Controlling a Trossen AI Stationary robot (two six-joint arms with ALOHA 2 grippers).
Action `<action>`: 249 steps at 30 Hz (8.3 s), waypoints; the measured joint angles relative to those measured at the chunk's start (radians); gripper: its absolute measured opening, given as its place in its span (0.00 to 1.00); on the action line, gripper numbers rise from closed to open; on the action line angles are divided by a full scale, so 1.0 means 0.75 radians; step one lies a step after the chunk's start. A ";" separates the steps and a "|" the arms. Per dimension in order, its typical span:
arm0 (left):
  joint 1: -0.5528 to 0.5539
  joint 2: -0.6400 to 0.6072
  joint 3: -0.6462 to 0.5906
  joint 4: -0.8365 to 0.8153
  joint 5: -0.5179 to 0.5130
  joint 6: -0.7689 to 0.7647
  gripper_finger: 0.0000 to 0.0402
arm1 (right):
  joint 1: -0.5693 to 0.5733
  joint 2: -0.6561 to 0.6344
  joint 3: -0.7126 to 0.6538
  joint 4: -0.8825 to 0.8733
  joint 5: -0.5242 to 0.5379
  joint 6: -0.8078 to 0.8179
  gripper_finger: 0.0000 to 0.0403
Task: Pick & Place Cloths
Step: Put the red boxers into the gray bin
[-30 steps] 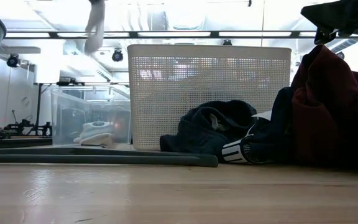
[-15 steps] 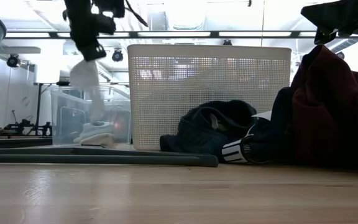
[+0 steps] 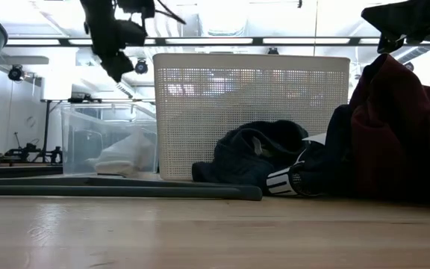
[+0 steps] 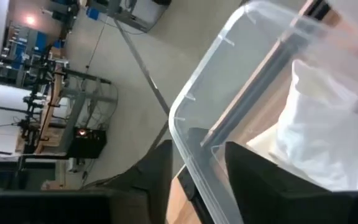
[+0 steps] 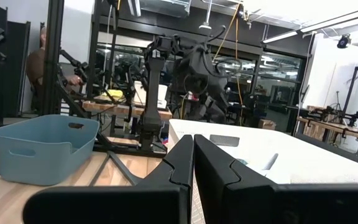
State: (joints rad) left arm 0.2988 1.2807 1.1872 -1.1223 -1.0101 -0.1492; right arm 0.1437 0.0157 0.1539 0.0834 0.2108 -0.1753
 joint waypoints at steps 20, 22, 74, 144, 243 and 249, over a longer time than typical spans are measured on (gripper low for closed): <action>-0.558 -0.022 0.177 0.473 0.443 -0.033 0.45 | 0.000 0.000 0.000 0.000 0.000 0.000 0.02; -0.626 -0.010 0.158 0.609 0.496 -0.010 0.45 | 0.000 0.000 0.000 0.000 0.000 0.000 0.02; -1.139 -0.458 -0.788 1.653 0.707 0.203 0.45 | 0.000 0.033 0.001 0.163 0.018 0.308 0.02; -1.139 -0.906 -1.327 2.025 0.913 0.120 0.45 | 0.699 2.471 1.755 -1.591 0.213 1.096 0.05; -1.098 -0.072 -0.559 1.997 0.764 0.411 0.01 | 0.405 2.455 2.343 -1.335 0.349 0.270 0.06; -1.109 -0.256 -0.542 1.810 0.764 0.327 0.01 | 0.405 2.452 2.340 -1.453 0.357 0.430 0.19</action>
State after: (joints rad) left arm -0.5332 1.0889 0.7803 0.2353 -0.4371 0.0960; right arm 0.4473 1.8545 1.9088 -1.0064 0.4786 0.1472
